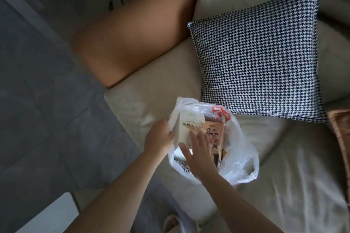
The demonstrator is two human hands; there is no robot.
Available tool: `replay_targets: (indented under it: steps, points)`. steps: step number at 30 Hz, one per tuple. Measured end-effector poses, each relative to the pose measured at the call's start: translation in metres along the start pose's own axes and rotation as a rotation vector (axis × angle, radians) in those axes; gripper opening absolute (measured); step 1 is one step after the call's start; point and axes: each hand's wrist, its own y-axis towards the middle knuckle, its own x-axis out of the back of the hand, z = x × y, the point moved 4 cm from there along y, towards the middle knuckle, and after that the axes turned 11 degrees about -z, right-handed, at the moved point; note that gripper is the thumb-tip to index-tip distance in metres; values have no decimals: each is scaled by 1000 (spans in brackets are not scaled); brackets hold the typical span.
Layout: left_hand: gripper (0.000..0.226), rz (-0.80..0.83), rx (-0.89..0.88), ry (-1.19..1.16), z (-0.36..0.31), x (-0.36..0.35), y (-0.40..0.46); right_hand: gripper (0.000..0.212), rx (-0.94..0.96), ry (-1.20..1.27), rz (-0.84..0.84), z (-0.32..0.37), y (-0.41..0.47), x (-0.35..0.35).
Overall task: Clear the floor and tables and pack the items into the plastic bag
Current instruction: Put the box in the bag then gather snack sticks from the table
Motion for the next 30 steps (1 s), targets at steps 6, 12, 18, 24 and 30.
replay_targets:
  steps: [6, 12, 18, 24, 30]
  points:
    - [22, 11, 57, -9, 15, 7, -9, 81, 297, -423, 211, -14, -5, -22]
    - [27, 73, 87, -93, 15, -7, -23, 69, 276, -460, 271, -3, 4, -21]
    - [49, 47, 118, -99, 20, 2, -37, 56, -112, -226, -113, -40, -2, 20]
    - [51, 11, 150, -95, 31, -6, -46, 51, -127, -599, 100, -106, -15, 29]
    - [56, -53, 137, -124, 19, -24, -58, 82, 331, -784, 393, -125, -23, 7]
